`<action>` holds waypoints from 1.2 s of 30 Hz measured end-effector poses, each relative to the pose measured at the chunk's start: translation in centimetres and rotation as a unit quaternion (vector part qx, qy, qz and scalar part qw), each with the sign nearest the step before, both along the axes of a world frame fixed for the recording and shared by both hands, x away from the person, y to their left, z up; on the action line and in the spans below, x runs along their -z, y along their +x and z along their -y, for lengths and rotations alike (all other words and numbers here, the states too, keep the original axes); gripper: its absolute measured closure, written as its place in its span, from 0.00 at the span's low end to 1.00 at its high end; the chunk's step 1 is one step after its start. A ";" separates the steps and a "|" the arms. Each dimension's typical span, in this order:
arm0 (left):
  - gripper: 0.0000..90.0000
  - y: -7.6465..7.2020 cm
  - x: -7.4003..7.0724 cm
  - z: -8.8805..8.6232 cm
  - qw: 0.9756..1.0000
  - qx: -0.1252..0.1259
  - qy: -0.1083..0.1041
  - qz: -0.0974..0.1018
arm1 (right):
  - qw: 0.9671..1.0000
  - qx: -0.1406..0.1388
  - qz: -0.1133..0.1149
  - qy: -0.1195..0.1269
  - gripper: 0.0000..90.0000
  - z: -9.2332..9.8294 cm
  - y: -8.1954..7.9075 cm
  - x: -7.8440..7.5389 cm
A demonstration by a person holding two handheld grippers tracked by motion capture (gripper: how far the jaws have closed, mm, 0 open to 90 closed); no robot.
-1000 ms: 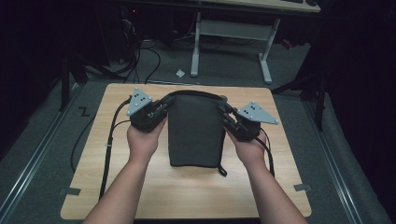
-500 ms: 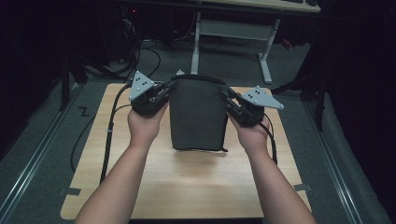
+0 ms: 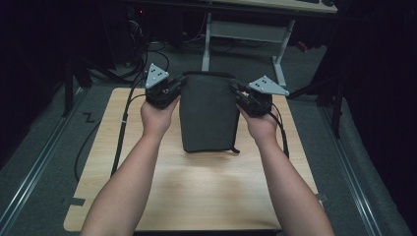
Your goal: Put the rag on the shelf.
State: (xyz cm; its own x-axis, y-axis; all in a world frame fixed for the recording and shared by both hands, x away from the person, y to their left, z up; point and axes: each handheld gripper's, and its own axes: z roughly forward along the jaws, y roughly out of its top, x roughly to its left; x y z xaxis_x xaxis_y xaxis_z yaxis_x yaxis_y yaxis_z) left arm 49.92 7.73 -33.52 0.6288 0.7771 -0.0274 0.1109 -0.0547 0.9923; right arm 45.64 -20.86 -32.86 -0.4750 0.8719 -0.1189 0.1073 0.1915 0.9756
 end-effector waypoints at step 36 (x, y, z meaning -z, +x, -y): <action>0.95 4.1 7.1 0.5 0.990 0.007 0.068 -0.123 | 0.994 -0.001 -0.098 -0.044 0.88 0.9 6.1 6.0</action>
State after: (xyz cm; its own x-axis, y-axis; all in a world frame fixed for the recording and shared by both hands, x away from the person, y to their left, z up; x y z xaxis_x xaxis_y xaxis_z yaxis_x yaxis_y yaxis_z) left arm 54.00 7.19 -40.61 0.6262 0.7759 -0.0772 0.3464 -0.1882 0.9190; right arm 51.73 -21.75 -38.86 -0.4989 0.8609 -0.0997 0.2925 0.2755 0.9157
